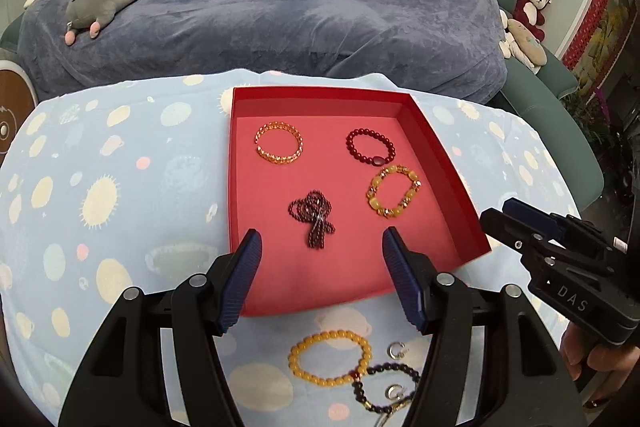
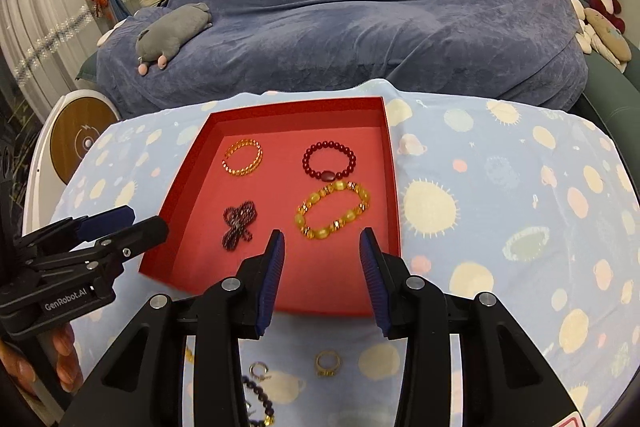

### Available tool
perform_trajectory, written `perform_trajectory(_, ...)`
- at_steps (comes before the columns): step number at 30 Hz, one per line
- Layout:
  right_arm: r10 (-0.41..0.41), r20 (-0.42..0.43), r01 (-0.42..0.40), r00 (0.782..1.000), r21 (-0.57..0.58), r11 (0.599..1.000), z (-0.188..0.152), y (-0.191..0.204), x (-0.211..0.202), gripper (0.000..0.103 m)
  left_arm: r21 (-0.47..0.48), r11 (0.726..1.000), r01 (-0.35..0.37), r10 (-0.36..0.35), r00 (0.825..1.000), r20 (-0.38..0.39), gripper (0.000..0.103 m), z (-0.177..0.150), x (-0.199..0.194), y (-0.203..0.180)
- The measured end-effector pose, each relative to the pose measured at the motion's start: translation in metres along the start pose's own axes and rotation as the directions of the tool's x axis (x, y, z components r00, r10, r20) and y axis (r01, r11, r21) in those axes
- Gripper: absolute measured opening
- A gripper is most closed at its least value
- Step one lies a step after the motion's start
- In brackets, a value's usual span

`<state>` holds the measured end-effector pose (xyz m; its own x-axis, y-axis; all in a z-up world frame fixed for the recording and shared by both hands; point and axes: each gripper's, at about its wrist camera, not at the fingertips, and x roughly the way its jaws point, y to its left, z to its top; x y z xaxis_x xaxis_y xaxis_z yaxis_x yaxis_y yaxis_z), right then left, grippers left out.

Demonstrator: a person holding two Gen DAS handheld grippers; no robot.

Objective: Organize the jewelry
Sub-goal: 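Carry both held pieces into the red box and open both grippers, then grasp the thin gold bangle with the left gripper and lift it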

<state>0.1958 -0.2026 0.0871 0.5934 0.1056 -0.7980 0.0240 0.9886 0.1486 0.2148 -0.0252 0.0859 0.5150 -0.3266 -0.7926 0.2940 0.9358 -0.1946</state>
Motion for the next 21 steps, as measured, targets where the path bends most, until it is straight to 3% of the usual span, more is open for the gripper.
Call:
perform_trajectory(13,-0.029,-0.103,0.031,0.994,0.024,0.999,-0.116,0.009,-0.040,0.038,-0.020,0.999,-0.032,0.031,0.997,-0.071,0.059,-0.098,-0.038,-0.005)
perform_trajectory(21,-0.043,-0.137,0.047,0.990,0.026,0.999,-0.162,0.016,-0.052,0.038,-0.003,0.999,-0.036,0.035,0.992,-0.124,0.060,-0.145,-0.042,-0.018)
